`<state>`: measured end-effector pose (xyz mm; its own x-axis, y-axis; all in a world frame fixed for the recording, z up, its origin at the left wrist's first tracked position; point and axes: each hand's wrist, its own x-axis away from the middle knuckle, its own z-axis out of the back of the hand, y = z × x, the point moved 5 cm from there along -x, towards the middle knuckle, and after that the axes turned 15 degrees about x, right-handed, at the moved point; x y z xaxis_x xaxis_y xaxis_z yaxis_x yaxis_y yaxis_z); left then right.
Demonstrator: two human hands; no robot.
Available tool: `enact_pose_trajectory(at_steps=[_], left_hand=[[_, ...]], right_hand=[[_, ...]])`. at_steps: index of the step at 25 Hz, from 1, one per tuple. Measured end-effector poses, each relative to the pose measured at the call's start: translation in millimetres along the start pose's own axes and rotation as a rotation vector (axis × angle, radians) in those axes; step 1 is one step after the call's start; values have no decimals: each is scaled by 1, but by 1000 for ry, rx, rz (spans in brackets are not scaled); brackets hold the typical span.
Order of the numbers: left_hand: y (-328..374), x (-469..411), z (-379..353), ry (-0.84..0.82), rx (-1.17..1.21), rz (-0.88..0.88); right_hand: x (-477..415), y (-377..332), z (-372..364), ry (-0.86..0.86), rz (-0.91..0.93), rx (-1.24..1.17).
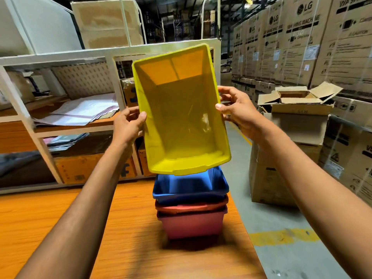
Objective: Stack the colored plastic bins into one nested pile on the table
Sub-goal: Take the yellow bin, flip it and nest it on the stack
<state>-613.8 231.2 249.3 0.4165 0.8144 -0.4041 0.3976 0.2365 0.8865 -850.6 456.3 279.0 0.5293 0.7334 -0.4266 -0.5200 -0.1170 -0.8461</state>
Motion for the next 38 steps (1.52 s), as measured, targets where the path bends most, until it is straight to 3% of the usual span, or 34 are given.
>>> enact_pose_trajectory(at_steps=[5, 12, 20, 28, 38], left_hand=[[-24, -14, -3, -10, 7, 308], [-67, -11, 3, 43, -17, 602], [-95, -1, 8, 75, -29, 722], [-96, 2, 11, 43, 40, 724], [-111, 10, -3, 102, 11, 770]], right_hand=[[-17, 40, -9, -6, -370, -41], [0, 81, -36, -110, -641, -177], [7, 109, -50, -104, -784, -206], [9, 108, -50, -62, -779, -182], [14, 137, -53, -16, -920, -76]])
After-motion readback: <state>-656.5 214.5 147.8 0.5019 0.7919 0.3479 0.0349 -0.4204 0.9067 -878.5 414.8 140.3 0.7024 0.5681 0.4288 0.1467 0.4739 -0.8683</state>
